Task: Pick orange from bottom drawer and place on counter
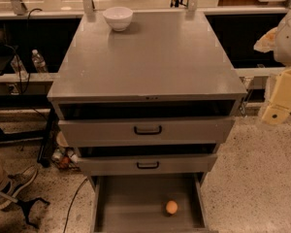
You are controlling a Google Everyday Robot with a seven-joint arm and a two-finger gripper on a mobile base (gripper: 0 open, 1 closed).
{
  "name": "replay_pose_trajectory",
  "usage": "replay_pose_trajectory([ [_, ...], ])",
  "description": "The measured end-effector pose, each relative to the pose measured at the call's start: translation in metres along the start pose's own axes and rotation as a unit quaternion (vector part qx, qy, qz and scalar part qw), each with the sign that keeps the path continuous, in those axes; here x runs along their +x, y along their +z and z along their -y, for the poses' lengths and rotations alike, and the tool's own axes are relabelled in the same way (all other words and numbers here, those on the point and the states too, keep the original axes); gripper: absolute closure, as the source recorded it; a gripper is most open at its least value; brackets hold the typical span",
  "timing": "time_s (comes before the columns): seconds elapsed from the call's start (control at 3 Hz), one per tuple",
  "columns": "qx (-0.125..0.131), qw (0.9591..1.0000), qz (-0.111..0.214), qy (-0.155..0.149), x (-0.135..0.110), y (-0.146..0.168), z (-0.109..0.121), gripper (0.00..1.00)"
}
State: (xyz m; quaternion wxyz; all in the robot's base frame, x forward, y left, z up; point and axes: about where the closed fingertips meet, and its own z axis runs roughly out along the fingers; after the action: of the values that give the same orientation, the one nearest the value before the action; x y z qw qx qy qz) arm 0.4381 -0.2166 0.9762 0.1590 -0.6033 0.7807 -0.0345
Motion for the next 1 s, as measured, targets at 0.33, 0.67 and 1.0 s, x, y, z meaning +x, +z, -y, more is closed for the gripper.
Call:
replay_pose_trajectory([
  [0.33,0.000,1.0000,0.000,0.000,0.000,0.000,0.000,0.00],
  [0.67,-0.018,0.9993,0.027,0.017,0.004,0.018,-0.005,0.00],
  [1.0,-0.072,0.9907,0.099,0.060,0.007,0.083,-0.030,0.00],
])
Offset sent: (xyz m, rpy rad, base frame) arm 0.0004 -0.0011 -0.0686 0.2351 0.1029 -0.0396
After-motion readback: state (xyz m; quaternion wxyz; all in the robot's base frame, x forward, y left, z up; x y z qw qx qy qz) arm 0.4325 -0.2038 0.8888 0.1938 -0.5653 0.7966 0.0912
